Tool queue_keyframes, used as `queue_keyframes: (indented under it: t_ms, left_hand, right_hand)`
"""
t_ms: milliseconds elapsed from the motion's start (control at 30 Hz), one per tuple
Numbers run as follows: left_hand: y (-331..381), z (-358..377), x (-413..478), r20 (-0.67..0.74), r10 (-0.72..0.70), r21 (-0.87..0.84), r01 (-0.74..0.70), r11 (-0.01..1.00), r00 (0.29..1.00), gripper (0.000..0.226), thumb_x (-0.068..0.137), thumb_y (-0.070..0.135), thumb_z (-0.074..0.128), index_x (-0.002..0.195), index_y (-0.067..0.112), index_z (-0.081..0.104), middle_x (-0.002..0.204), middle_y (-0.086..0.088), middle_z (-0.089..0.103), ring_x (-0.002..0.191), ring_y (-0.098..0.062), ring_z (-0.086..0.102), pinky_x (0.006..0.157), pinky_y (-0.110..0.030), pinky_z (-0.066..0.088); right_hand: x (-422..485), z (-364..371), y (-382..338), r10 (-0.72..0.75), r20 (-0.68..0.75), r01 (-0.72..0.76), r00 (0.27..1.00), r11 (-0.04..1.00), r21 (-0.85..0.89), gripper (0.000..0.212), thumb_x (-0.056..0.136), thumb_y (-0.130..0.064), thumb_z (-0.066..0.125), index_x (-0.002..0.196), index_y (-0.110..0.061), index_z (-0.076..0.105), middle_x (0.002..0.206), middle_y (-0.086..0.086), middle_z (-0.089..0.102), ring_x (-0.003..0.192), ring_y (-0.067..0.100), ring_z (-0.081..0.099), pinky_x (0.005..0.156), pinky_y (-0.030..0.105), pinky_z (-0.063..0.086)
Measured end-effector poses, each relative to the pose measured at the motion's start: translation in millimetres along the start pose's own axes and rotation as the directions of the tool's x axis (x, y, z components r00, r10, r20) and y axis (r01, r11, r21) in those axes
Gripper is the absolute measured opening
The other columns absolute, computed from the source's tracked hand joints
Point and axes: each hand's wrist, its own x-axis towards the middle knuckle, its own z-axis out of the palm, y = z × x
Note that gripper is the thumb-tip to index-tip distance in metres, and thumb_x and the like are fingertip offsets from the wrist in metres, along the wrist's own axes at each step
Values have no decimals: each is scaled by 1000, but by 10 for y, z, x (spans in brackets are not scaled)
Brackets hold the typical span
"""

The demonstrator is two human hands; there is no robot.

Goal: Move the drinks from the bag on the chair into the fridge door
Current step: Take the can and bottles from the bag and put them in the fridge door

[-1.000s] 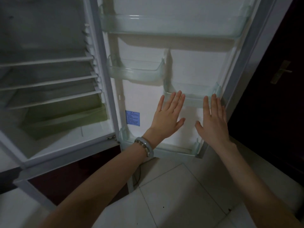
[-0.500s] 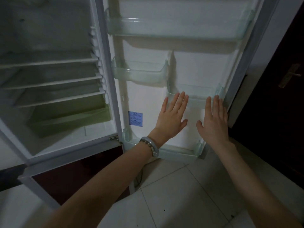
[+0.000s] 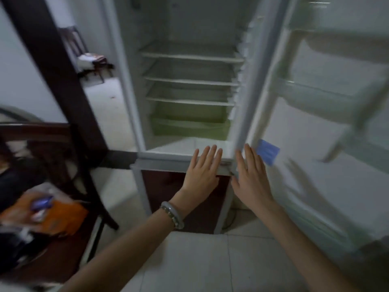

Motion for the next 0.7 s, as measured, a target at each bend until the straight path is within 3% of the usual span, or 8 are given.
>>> queue_keyframes:
  t_ms: [167,367,567,700]
  left_hand:
    - [-1244,-19,-714,20,-275,12,275,961,961,89,71,34,72,143,5,28,146,-14,37,136,-27,33,112,-45,18]
    - [-2557,-103,-1685,41,-514,60,512,857,857,81,91,40,50,148,12,-1,157,-8,2,144,-23,1,117,-42,1]
    - [-3474,-105,-2543,17,-662,110,657,746,749,77,87,39,56,147,10,17,154,-10,19,142,-26,16,114,-41,3]
    - [-3888,-33,-2947,30,-729,127,720,682,684,77,75,39,72,137,6,40,141,-15,45,130,-31,41,108,-47,26]
  right_hand:
    - [441,366,-1120,-228,29,224,973,968,118,75,72,-14,74,137,0,39,141,28,38,131,41,36,107,51,27]
    - [756,742,-2540,-426,20,410,905,881,236,75,75,-19,73,138,-3,37,142,25,39,132,38,35,107,47,26]
    - [943,1034,-3754,-540,12,511,841,802,311,78,70,-17,77,136,0,39,140,28,40,129,41,38,104,48,31]
    - [995,1177,-4343,-611,9,557,792,729,398,72,79,-17,69,140,-3,33,146,24,33,136,37,29,108,44,24]
